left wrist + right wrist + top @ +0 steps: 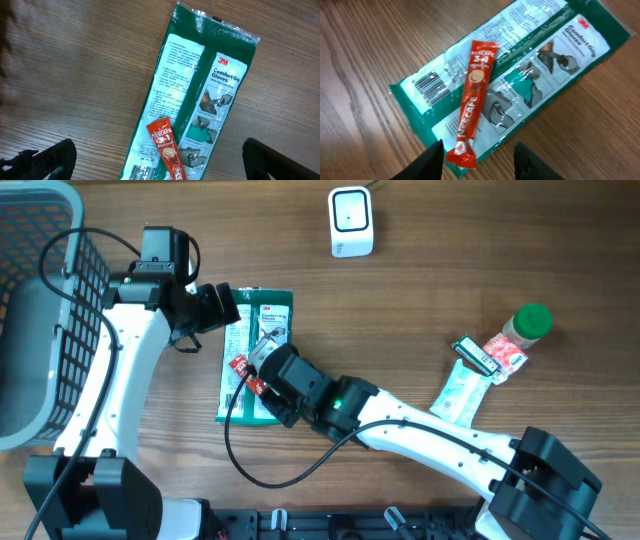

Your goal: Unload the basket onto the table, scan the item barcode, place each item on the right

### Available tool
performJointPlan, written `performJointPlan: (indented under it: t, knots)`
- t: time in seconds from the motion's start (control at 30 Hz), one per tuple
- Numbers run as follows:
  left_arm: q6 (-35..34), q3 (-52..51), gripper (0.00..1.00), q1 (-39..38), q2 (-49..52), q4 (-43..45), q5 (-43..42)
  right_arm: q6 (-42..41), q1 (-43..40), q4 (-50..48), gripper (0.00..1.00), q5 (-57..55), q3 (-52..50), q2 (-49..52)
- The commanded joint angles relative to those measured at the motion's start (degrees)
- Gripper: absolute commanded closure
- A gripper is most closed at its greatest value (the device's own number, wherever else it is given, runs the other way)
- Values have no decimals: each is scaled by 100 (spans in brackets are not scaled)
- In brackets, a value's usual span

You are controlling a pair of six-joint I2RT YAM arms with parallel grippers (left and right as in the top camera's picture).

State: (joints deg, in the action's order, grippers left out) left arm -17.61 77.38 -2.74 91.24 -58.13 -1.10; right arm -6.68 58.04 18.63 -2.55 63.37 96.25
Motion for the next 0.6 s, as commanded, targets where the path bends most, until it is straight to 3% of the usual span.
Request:
performJointPlan:
  t: [0.0,0.27,0.57]
  knots:
    - [90,46,0,-13,7,0,74,46,-7,-15,65,494,79,-68]
    - [59,46,0,13,7,404,98,39,15,-214,66,577,79,365]
    - [-518,46,0,671,7,389,98,131,214,-446,59,293,79,837]
